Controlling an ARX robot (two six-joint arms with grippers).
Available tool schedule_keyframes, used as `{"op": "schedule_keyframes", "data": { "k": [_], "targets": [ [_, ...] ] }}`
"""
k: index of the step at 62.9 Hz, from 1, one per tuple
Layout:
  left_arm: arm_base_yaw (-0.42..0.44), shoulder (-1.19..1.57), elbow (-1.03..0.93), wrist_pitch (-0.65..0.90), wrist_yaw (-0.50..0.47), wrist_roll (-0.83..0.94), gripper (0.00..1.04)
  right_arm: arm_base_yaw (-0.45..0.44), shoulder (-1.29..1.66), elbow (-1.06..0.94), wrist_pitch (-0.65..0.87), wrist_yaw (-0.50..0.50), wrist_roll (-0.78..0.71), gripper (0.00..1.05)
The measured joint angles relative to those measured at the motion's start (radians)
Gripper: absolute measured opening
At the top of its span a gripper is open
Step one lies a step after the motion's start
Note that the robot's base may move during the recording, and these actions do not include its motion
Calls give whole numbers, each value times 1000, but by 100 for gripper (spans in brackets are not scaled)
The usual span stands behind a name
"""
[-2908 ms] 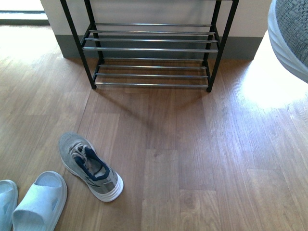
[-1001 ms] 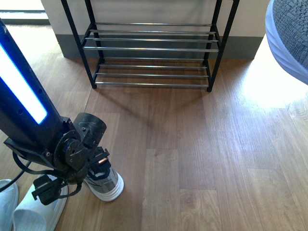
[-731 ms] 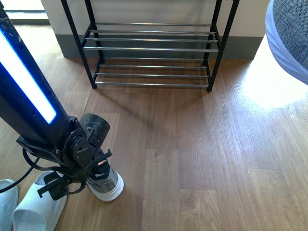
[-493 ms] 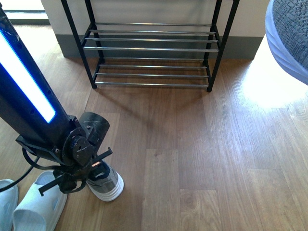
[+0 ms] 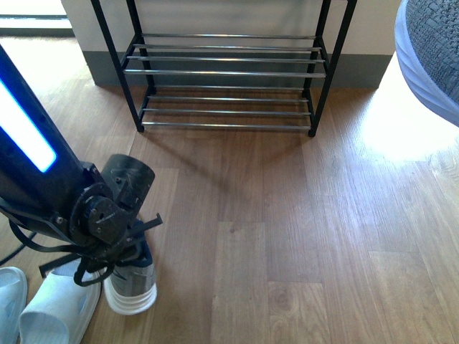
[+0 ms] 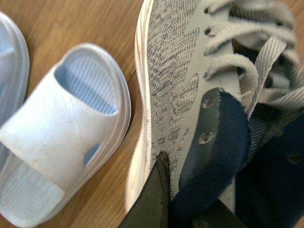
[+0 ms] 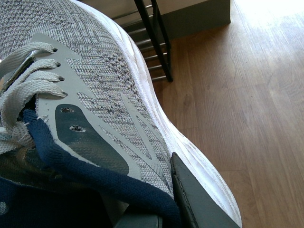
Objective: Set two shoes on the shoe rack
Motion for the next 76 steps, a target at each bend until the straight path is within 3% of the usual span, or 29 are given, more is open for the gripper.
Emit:
{"op": "schedule_keyframes", "data": {
  "k": [24, 34, 45, 54, 76],
  "targets": [
    [-50, -727, -425, 183, -118, 322, 2, 0, 0, 0, 0, 0, 0, 1],
    [-101, -1210, -596, 24, -209, 387, 2, 0, 0, 0, 0, 0, 0, 1],
    [-196, -1564, -633, -177, -315, 396, 2, 0, 0, 0, 0, 0, 0, 1],
    [-231, -1667, -634, -255, -385, 409, 2, 0, 0, 0, 0, 0, 0, 1],
    [-232, -1670, -637, -259, -391, 414, 2, 0, 0, 0, 0, 0, 0, 1]
  ]
}}
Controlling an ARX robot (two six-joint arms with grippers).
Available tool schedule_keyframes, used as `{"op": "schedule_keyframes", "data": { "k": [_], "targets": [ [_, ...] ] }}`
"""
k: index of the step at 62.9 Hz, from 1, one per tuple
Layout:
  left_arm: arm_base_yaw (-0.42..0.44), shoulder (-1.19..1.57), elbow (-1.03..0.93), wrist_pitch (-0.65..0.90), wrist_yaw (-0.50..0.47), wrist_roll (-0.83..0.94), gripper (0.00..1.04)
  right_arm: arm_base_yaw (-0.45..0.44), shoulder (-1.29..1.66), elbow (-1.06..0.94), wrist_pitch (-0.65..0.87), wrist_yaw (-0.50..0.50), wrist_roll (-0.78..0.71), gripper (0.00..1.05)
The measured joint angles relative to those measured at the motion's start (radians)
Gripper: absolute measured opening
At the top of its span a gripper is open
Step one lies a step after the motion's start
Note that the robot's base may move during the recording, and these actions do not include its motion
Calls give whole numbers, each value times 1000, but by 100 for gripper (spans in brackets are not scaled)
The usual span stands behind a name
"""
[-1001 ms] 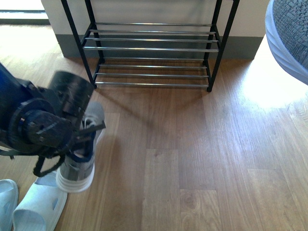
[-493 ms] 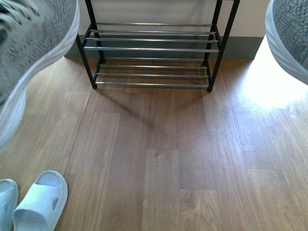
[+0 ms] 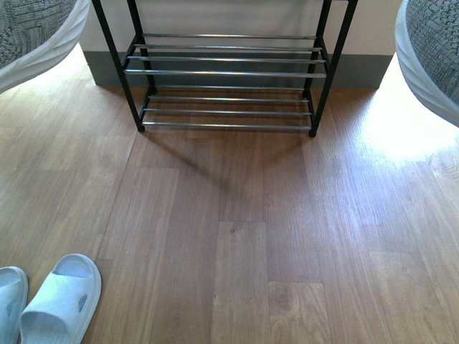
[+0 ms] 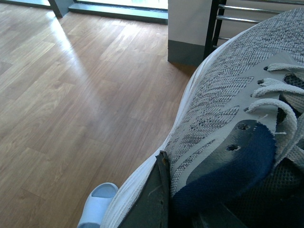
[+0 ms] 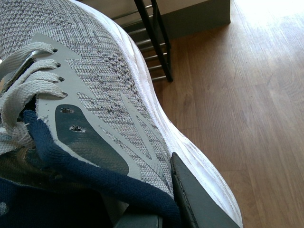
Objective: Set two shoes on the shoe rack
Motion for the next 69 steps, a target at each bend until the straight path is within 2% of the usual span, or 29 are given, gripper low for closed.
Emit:
{"op": "schedule_keyframes", "data": {
  "k": [69],
  "targets": [
    [-6, 3, -2, -1, 8, 3, 2, 0, 0, 0, 0, 5, 0, 1]
  ]
}}
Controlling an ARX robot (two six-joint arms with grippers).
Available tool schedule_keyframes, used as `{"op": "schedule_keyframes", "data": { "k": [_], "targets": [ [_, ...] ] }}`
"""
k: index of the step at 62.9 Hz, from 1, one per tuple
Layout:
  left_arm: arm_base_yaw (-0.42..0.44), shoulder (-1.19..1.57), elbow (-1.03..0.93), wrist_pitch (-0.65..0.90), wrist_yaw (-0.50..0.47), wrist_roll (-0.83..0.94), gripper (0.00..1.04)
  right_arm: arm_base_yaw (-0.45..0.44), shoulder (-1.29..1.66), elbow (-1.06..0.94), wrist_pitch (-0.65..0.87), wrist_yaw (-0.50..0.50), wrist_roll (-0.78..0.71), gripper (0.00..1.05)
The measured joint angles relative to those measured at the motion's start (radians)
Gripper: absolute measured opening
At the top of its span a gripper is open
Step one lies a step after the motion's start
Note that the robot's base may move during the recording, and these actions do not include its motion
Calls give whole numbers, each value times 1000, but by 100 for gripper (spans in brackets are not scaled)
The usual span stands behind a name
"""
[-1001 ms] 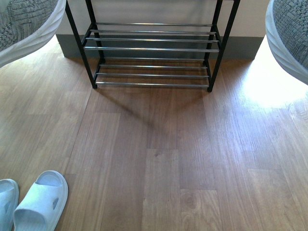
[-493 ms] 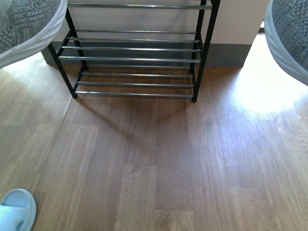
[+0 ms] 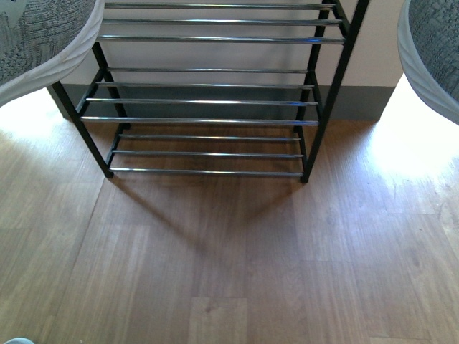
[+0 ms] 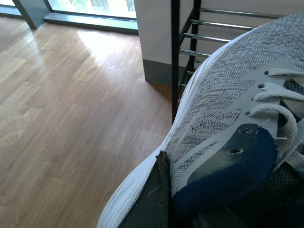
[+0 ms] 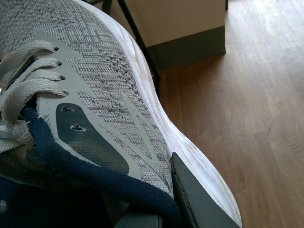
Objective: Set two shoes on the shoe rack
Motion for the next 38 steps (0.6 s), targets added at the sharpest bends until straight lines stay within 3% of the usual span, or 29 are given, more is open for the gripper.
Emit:
{"op": "schedule_keyframes", "data": {
  "k": [38],
  "targets": [
    [5, -3, -2, 0, -5, 2, 2, 3, -1, -2, 0, -5, 0, 1]
  ]
}}
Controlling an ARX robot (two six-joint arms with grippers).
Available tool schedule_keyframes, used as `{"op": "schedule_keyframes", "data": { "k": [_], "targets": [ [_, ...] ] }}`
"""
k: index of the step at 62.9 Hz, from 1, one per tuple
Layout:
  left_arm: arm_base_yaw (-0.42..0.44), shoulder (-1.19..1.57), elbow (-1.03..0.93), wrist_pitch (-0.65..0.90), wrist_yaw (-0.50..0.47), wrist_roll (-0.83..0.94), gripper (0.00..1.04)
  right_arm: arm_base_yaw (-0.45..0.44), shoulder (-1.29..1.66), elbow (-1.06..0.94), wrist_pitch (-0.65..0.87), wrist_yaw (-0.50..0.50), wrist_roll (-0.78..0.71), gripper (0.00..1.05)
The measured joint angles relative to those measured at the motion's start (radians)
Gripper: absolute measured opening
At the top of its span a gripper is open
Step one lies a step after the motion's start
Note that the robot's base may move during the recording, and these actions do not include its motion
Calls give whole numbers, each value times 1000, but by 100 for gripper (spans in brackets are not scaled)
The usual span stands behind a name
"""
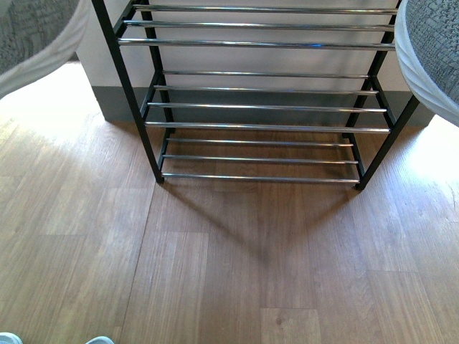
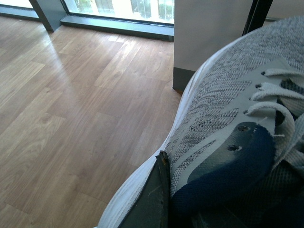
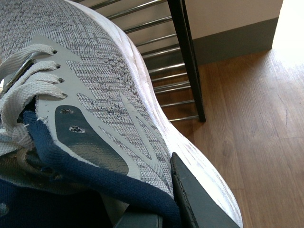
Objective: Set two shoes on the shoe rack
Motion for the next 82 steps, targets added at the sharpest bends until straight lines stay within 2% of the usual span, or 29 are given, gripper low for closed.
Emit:
{"op": "schedule_keyframes", "data": {
  "k": [82],
  "targets": [
    [-2, 1, 0, 0, -3, 0, 2, 0, 0, 0, 0, 0, 0, 1]
  ]
}}
